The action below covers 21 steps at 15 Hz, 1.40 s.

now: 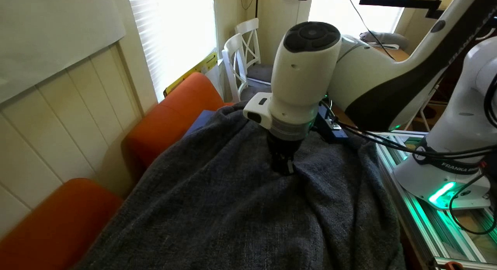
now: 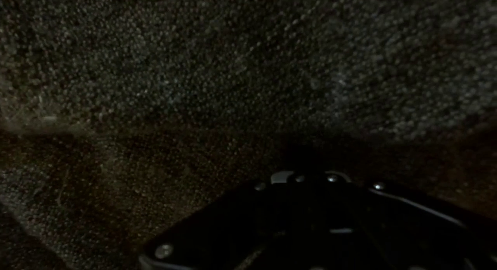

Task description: Cover the stool fully with the grey cloth

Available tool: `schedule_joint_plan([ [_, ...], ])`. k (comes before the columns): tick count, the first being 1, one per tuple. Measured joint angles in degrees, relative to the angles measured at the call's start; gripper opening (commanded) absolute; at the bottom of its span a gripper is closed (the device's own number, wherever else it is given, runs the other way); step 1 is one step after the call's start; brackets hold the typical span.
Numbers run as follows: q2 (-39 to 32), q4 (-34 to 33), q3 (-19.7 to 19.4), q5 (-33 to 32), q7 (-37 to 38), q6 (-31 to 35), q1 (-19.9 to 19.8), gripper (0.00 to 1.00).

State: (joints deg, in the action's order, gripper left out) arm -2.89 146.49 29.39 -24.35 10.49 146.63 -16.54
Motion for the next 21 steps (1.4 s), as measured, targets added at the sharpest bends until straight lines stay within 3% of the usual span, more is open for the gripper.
schedule_joint_plan([
  [3,0.15,-0.29,-8.63,11.55,-13.41,0.01,8.26,0.0],
  [5,0.33,-0.2,-8.76,19.55,-22.59,-0.13,8.42,0.0],
  [8,0.65,-0.04,-12.18,31.39,-36.38,-1.03,11.98,0.0],
  [12,1.53,0.49,-15.43,44.32,-53.29,-6.49,15.25,0.0],
  [16,2.37,1.51,-18.55,49.42,-64.2,-16.82,16.68,0.0],
  [21,2.33,2.61,-20.74,49.45,-68.22,-26.46,17.74,0.0],
])
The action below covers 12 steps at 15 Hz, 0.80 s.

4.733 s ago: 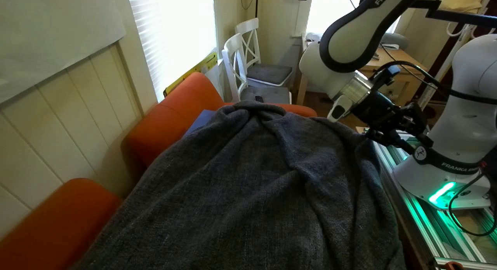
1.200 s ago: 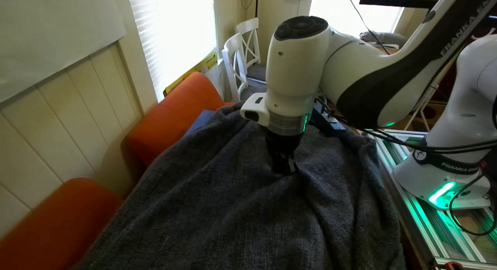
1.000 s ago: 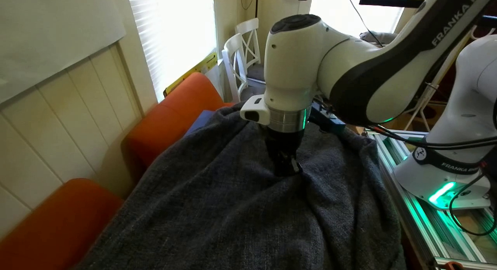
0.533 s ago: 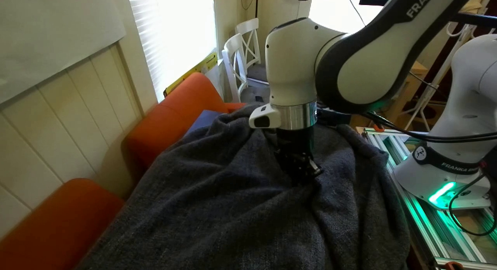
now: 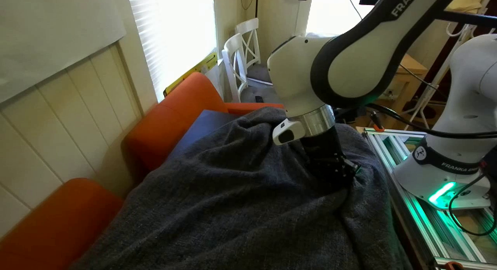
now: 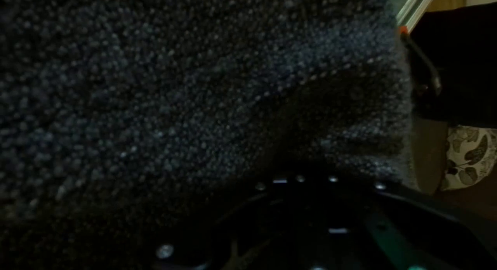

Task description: Cover the stool fully with the grey cloth

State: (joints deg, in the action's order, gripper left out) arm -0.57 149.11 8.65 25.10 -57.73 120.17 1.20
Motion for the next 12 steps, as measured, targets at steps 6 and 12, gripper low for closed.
schedule_joint_plan([
  [6,0.29,0.13,0.07,1.34,2.75,5.57,2.65,0.0],
  [12,0.49,0.13,0.41,-1.67,12.54,25.08,5.31,0.0],
])
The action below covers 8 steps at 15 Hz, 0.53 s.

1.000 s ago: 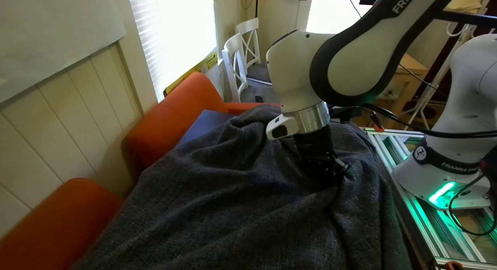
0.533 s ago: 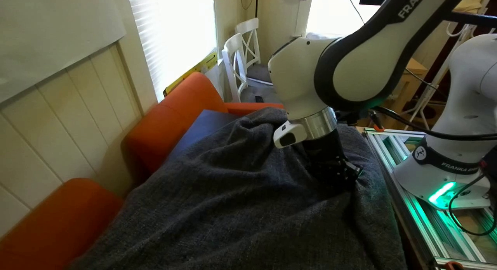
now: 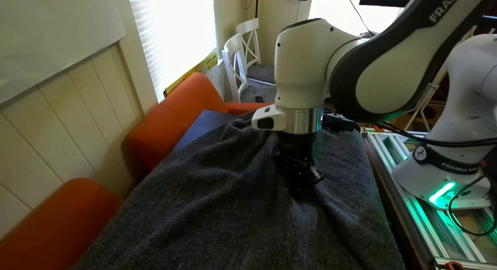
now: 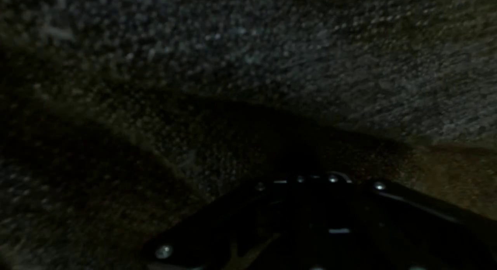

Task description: Cover the stool fully with the grey cloth

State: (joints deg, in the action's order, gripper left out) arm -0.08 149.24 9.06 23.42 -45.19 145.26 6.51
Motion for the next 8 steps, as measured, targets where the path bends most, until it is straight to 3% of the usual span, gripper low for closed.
schedule_joint_plan([
  [4,-1.19,0.36,-0.16,-11.99,12.54,9.35,0.06,0.0],
  [5,-1.22,0.3,-0.24,-15.66,16.14,9.48,0.06,0.26],
  [6,-1.2,0.07,-0.3,-18.8,19.07,8.85,0.06,0.28],
  [8,-0.67,-1.48,-0.31,-18.86,19.1,3.62,0.04,0.41],
])
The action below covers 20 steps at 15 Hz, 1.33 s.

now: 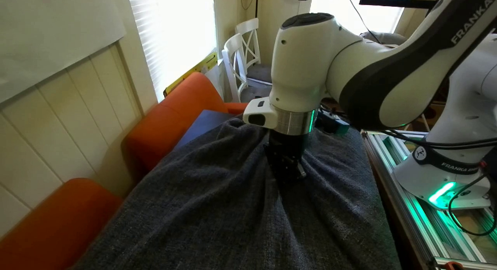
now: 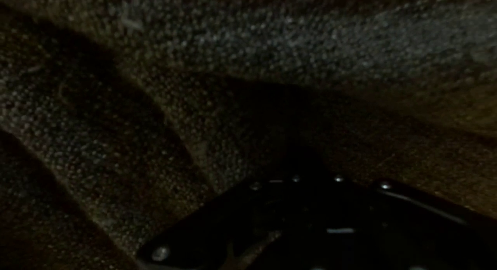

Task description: Cover the stool fully with the grey cloth

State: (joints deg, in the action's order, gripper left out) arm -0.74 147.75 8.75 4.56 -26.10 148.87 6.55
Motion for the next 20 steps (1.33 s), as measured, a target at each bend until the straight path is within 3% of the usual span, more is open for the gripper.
schedule_joint_plan([
  [5,6.87,-8.23,-3.37,2.1,-0.39,-12.63,-1.02,0.76],
  [9,8.15,-15.08,-5.05,-5.64,10.96,-13.75,-3.36,1.0],
  [15,-1.89,-21.9,-5.22,-24.45,35.32,-11.43,-4.88,1.0],
  [20,-4.61,-24.27,-5.27,-25.59,37.59,-11.52,-4.88,1.0],
])
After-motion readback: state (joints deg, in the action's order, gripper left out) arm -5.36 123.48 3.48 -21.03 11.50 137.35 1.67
